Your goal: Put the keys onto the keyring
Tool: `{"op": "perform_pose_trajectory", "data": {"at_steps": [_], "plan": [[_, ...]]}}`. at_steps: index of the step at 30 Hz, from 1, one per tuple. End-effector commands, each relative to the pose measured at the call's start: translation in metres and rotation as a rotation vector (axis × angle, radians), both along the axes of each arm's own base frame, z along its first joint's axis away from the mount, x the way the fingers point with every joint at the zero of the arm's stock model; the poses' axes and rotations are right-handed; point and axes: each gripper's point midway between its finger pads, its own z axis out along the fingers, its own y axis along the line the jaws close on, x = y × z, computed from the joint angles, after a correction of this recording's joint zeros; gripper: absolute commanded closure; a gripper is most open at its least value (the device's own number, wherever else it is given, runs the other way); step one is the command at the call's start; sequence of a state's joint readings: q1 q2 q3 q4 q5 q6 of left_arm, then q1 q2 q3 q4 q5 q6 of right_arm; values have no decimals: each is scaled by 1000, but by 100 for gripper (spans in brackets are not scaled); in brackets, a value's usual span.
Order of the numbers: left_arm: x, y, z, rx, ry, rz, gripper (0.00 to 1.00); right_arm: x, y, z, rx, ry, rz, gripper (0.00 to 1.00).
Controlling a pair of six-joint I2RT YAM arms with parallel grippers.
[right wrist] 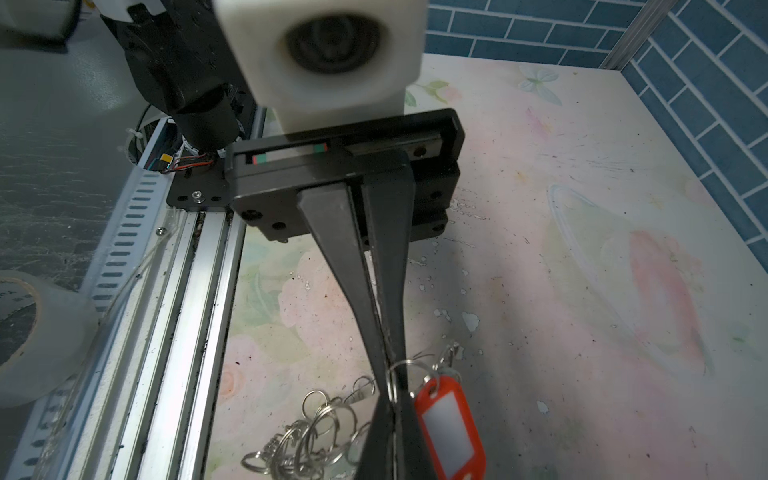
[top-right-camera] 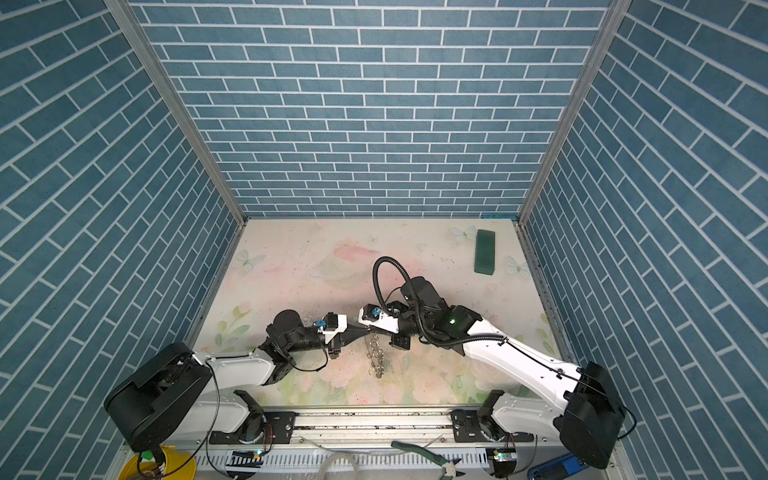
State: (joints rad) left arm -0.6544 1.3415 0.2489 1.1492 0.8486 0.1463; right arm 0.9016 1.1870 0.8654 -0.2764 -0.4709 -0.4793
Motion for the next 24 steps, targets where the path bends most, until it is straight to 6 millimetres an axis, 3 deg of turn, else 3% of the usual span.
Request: {"op": "perform_pose_trajectory", "data": {"at_steps": [1,6,8,13,24], "plan": [[-4,-4,25,-69,-91,-27,100,-2,8,2,-8,-14,19,94],[-4,-4,25,-69,-89,-28,100,0,8,1,-14,-20,13,94],[-4,-3,26,-69,-90,-24,100,-1,8,1,-14,-21,14,99],[-1,-3,24,-61,-87,-6,100,3,5,10,18,-61,-17,100],[11,-3,20,8,23,53,79,32,-12,20,38,-180,-168,100]]}}
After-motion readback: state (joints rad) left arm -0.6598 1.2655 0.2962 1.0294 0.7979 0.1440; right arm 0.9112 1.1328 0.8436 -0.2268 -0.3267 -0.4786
